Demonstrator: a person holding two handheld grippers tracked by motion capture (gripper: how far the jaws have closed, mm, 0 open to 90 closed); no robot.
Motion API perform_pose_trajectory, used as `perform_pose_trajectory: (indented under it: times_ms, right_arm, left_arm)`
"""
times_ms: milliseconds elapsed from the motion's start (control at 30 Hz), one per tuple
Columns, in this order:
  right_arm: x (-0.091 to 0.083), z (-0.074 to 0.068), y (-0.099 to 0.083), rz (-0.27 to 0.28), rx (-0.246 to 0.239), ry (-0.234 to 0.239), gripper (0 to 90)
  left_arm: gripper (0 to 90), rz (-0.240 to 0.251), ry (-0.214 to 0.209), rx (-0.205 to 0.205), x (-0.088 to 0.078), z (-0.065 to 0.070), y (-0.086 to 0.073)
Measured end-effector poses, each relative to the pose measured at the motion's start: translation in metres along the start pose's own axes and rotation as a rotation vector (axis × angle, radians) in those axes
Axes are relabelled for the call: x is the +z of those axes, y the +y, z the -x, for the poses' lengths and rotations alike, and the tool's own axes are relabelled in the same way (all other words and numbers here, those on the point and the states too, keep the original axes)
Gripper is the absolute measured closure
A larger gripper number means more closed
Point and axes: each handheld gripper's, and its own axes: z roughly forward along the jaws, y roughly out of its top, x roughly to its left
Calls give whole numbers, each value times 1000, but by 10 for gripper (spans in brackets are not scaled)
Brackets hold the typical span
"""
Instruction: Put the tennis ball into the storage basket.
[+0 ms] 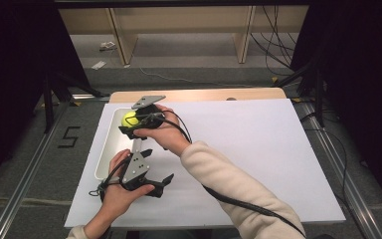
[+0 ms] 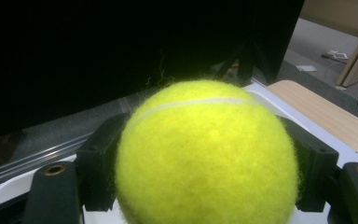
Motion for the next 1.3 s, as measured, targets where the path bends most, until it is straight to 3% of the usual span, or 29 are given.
perform_pose_trajectory:
  times_ms: [1300]
  right_arm:
    - [10, -5, 7, -5, -12, 14, 269]
  left_arm:
    - [0, -7, -7, 8, 1, 2, -1]
